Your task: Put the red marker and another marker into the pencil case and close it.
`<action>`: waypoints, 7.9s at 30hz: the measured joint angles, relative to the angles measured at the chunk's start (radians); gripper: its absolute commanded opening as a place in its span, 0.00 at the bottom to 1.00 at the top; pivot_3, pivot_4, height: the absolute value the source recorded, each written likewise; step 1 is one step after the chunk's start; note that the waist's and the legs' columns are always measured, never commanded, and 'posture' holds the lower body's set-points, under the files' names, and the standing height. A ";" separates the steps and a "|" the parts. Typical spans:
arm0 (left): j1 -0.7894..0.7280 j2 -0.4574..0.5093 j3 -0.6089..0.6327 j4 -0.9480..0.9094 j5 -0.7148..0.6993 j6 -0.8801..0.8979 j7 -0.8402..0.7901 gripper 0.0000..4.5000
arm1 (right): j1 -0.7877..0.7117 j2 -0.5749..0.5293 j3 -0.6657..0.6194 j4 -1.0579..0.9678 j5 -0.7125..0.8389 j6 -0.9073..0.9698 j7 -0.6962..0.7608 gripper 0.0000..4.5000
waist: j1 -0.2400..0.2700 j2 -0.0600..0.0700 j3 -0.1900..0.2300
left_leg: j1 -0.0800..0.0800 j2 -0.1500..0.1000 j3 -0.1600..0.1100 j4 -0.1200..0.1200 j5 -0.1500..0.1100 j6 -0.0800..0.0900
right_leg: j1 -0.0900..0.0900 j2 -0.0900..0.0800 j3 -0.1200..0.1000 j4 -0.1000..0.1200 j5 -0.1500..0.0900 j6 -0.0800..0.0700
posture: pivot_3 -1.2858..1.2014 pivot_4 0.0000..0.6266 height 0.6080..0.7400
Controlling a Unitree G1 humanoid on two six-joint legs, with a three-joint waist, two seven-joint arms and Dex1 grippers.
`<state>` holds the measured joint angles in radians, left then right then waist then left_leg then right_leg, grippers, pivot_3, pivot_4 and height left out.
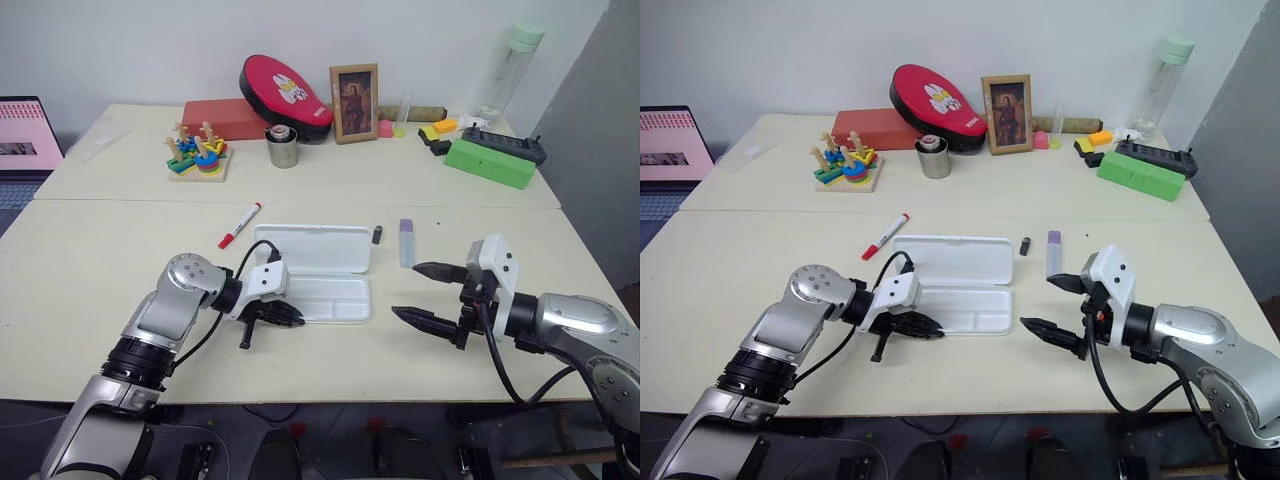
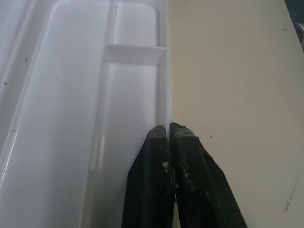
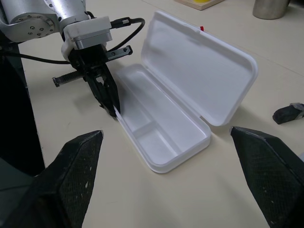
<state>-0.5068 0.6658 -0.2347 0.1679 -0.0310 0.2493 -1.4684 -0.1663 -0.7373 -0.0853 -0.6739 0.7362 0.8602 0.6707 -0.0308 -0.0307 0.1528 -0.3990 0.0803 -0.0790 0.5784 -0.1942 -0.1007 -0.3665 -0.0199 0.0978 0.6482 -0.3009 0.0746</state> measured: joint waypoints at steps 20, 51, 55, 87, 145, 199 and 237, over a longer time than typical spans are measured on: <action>-0.010 -0.014 0.139 -0.232 -0.292 0.335 0.115 0.99 | -0.030 0.008 -0.039 0.001 0.077 0.001 0.017 1.00 | 0.000 0.000 0.000 | 0.000 0.000 0.000 0.001 0.000 0.000 | 0.000 0.000 0.000 0.000 0.000 0.000 | 0.52 0.24 1.00; -0.339 -0.033 0.265 0.599 -0.088 0.163 0.685 1.00 | -0.572 0.225 0.126 0.286 -0.010 -0.055 -0.040 1.00 | 0.001 0.001 0.001 | -0.002 0.000 0.000 0.004 0.000 0.000 | -0.002 0.000 -0.001 0.001 0.001 0.001 | 0.52 0.24 1.00; -0.351 -0.054 0.245 0.717 -0.056 0.132 0.693 1.00 | -0.572 0.229 0.126 0.286 -0.010 -0.055 -0.041 1.00 | 0.000 0.001 0.001 | -0.002 0.000 0.000 0.003 0.000 0.000 | -0.002 0.000 -0.001 0.001 0.001 0.001 | 0.52 0.24 1.00; -0.428 -0.071 0.249 0.896 0.004 0.026 0.721 0.09 | -0.561 0.224 0.105 0.262 -0.009 -0.050 -0.058 1.00 | 0.001 0.001 0.000 | -0.001 0.000 0.000 0.003 0.000 0.000 | -0.002 0.000 -0.001 0.004 0.001 0.001 | 0.52 0.24 1.00; -0.204 0.013 -0.124 0.079 0.045 -0.036 0.139 0.80 | -0.292 0.033 0.072 0.124 -0.037 -0.031 0.024 1.00 | 0.001 0.005 0.000 | -0.002 0.000 0.000 -0.001 0.000 0.001 | -0.002 0.000 0.000 -0.001 0.000 0.000 | 0.52 0.24 1.00; -0.092 -0.290 0.124 -0.214 -0.283 0.178 0.616 1.00 | -0.393 0.480 0.100 0.614 -0.548 -0.017 -0.547 0.24 | -0.003 0.005 -0.001 | -0.001 -0.001 0.000 -0.002 0.001 0.001 | -0.003 0.000 0.000 0.000 0.001 0.000 | 0.52 0.24 1.00; 0.961 -0.049 0.859 -0.836 -0.646 0.319 0.669 1.00 | -0.683 0.447 0.791 0.713 -0.649 -0.200 0.262 0.24 | -0.010 0.001 -0.002 | 0.001 0.001 0.001 -0.003 0.000 0.000 | -0.008 -0.001 0.000 -0.001 -0.001 -0.002 | 0.52 0.24 1.00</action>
<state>0.4544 0.6167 0.6247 -0.6682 -0.6775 0.5684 -0.7992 -0.8497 -0.2905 0.7059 0.0390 0.0872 0.6607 0.9323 -0.0408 -0.0298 0.1504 -0.3978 0.0815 -0.0776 0.5758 -0.1941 -0.1011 -0.3740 -0.0205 0.0976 0.6468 -0.3014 0.0724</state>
